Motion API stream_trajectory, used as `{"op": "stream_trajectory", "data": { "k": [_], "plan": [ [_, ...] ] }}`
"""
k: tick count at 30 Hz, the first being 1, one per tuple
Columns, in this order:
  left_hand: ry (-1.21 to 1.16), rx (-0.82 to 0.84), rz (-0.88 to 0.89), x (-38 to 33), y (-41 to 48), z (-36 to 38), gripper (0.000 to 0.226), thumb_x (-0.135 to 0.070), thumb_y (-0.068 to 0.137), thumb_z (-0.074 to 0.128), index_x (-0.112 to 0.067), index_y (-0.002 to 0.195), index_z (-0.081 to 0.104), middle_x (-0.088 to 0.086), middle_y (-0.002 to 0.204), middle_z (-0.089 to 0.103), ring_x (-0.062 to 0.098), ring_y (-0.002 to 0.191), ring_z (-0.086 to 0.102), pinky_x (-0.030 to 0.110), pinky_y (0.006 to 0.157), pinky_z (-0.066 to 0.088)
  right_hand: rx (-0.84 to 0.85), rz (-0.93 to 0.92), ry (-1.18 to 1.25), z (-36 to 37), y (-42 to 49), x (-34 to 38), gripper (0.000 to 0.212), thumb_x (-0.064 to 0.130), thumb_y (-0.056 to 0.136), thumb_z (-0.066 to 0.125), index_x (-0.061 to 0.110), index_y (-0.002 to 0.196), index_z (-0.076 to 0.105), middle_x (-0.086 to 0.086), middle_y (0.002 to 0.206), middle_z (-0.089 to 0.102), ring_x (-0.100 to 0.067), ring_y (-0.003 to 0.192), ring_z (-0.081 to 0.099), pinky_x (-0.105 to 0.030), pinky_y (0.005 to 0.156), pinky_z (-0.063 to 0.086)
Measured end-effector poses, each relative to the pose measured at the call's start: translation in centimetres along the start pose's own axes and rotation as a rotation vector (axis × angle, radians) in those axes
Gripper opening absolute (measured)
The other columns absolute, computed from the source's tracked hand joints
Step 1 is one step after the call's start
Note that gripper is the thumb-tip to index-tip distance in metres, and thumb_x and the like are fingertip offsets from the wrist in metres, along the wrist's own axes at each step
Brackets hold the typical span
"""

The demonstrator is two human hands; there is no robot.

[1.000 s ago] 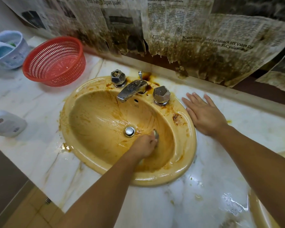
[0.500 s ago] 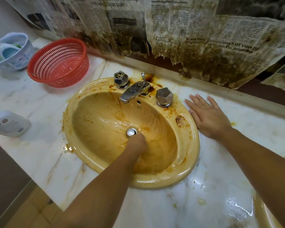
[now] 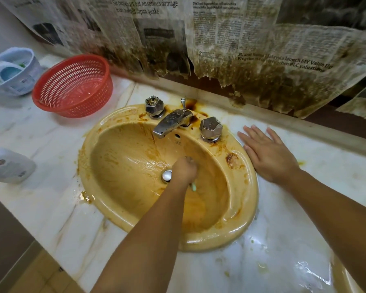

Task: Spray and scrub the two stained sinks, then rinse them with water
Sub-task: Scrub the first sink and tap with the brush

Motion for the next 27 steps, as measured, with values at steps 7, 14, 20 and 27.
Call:
{"op": "stream_trajectory", "data": {
  "k": [7,14,20,27],
  "plan": [
    [0.406,0.165,0.038,5.2,-2.0,0.7,0.032,-0.02,0.107,0.039,-0.002,0.125,0.058,0.019,0.118,0.067,0.036,0.108,0.063,0.035,0.082,0.046,0.002,-0.001,-0.012,0.1,0.0,-0.1,0.059,0.049,0.108,0.007,0.034,0.163,0.021,0.01,0.17,0.016,-0.004,0.157,0.003,-0.041,0.129,0.0],
    [0.058,-0.023,0.058,0.3,-0.2,-0.3,0.035,-0.025,0.109,0.04,0.002,0.112,0.063,0.022,0.103,0.07,0.038,0.098,0.067,0.036,0.066,0.044,-0.001,0.002,-0.01,-0.1,0.0,0.0,0.058,0.048,0.108,0.009,0.034,0.163,0.023,0.009,0.17,0.02,-0.006,0.157,0.006,-0.041,0.129,0.002],
    [0.517,0.195,0.197,3.1,-2.3,2.0,0.04,-0.035,0.11,0.031,-0.005,0.122,0.056,0.019,0.107,0.07,0.038,0.1,0.065,0.036,0.075,0.042,0.005,0.001,-0.026,0.0,0.0,0.1,0.053,0.044,0.112,0.015,0.033,0.163,0.023,0.008,0.17,0.018,-0.008,0.158,0.007,-0.041,0.129,0.001],
    [1.15,0.378,0.117,7.5,-2.9,-4.0,0.034,-0.024,0.105,0.037,-0.013,0.127,0.06,0.01,0.131,0.064,0.032,0.119,0.061,0.042,0.099,0.048,0.021,0.139,-0.02,0.4,-0.9,0.2,0.055,0.046,0.11,0.01,0.034,0.163,0.018,0.008,0.172,0.014,-0.013,0.159,0.005,-0.045,0.128,-0.001]
  ]
}}
Point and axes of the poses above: each hand's wrist, its own y-axis towards the middle knuckle, its own z-axis out of the palm, x = y × z, the point moved 5 cm from there along y, towards the middle knuckle
